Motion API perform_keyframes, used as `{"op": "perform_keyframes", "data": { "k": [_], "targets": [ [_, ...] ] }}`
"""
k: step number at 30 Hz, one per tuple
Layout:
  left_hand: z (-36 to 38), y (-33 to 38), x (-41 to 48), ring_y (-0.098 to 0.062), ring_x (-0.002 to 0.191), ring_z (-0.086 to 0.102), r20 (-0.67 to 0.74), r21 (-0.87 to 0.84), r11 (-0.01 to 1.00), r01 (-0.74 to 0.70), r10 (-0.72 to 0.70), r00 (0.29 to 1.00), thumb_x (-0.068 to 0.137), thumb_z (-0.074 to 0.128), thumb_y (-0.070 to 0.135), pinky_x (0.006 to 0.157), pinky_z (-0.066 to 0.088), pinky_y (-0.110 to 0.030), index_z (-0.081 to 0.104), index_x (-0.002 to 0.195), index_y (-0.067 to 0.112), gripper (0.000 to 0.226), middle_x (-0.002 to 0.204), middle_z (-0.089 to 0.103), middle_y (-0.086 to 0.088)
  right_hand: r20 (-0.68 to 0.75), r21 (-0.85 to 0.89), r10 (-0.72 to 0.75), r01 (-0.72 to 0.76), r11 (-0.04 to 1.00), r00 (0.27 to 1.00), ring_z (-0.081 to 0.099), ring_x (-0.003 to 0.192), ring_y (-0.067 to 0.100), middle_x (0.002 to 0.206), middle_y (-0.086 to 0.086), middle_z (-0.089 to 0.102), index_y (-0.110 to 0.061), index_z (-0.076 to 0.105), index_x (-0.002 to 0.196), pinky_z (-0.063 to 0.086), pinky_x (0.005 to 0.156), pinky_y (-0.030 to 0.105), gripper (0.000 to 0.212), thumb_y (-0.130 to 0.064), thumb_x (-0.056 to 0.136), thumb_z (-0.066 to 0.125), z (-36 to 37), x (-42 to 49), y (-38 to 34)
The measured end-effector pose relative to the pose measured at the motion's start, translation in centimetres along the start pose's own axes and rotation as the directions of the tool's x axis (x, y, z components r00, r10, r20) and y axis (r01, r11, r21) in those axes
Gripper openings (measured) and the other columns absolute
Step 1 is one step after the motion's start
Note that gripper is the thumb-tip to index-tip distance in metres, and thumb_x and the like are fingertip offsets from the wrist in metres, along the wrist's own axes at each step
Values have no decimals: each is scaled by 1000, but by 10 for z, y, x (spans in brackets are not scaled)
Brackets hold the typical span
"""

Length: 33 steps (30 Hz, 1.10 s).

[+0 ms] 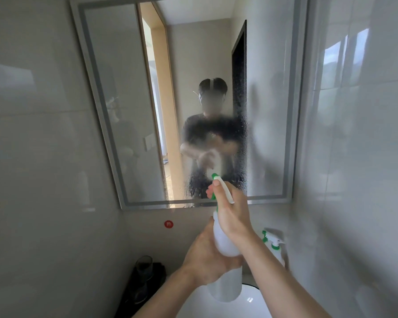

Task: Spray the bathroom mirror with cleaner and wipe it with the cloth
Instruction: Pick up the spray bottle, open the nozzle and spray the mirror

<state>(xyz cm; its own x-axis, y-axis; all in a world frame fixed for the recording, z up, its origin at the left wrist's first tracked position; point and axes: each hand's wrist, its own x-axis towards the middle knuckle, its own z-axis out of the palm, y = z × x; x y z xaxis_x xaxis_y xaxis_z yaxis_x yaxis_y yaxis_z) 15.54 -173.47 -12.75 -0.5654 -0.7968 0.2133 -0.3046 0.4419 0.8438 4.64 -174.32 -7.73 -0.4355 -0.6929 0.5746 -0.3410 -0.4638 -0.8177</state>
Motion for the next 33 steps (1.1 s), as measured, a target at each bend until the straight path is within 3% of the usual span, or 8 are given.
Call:
{"op": "perform_keyframes", "data": {
  "k": [4, 9, 16, 21, 24, 29, 31, 33],
  "targets": [
    [-8, -4, -4, 6, 109, 66, -1, -27, 1000, -11, 11, 1000, 67, 87, 28, 86, 52, -16, 50, 124, 49, 71, 118, 70, 27, 30, -5, 4, -4, 1000, 1000, 64, 78, 12, 77, -1, 68, -22, 63, 74, 47, 72, 21, 57, -70, 91, 38, 13, 0, 1],
    [-15, -10, -5, 0, 108, 68, -51, -23, 1000, 21, -22, 998, 63, 89, 33, 96, 56, -35, 49, 130, 40, 78, 117, 71, 20, 50, -24, 20, -19, 1000, 999, 63, 71, 21, 67, 3, 65, -16, 57, 67, 51, 73, 41, 64, -70, 92, 36, 25, 4, 0],
    [-20, -16, -2, 1, 106, 67, -110, 25, 999, 41, -38, 993, 59, 91, 45, 95, 57, -38, 45, 130, 48, 84, 115, 69, 24, 79, 45, 52, -56, 997, 996, 59, 66, 37, 61, 14, 57, -7, 51, 68, 54, 70, 57, 67, -68, 92, 38, 35, 8, -2],
    [-27, -22, -1, -4, 110, 68, -133, 17, 999, 35, -33, 991, 62, 92, 38, 97, 56, -43, 47, 130, 45, 82, 118, 70, 20, 104, 67, 23, -30, 997, 994, 63, 76, 21, 71, -2, 66, -21, 61, 69, 51, 77, 43, 53, -64, 90, 39, 44, 8, -5],
    [-32, -26, -2, -5, 112, 67, -162, -13, 1000, 15, -17, 987, 64, 94, 32, 96, 56, -38, 45, 133, 42, 84, 120, 69, 19, 184, 70, 35, -48, 996, 982, 61, 76, 30, 76, 9, 65, -10, 62, 79, 53, 77, 52, 54, -60, 88, 43, 50, 6, -10],
    [-43, -31, -7, -13, 111, 69, -242, -25, 999, 22, -28, 970, 66, 92, 36, 94, 57, -41, 52, 130, 34, 76, 118, 72, 10, 423, 84, 9, -49, 995, 906, 62, 82, 21, 85, -2, 66, -21, 64, 94, 50, 79, 40, 14, -34, 89, 64, 56, 5, -24],
    [-48, -35, -8, -18, 109, 70, -280, -30, 998, 47, -54, 958, 65, 93, 35, 92, 59, -42, 55, 130, 26, 76, 117, 72, 5, 433, 83, 5, -45, 996, 902, 57, 72, 9, 75, -16, 62, -27, 59, 86, 45, 69, 26, 9, -30, 92, 65, 63, 3, -27],
    [-51, -38, -9, -23, 109, 70, -273, -51, 997, 51, -63, 960, 66, 94, 37, 92, 58, -50, 58, 126, 16, 73, 115, 72, -1, 321, 64, -16, -5, 998, 947, 47, 56, 5, 57, -18, 53, -32, 50, 69, 37, 59, 22, 31, -30, 98, 61, 72, 0, -31]
  ]
}}
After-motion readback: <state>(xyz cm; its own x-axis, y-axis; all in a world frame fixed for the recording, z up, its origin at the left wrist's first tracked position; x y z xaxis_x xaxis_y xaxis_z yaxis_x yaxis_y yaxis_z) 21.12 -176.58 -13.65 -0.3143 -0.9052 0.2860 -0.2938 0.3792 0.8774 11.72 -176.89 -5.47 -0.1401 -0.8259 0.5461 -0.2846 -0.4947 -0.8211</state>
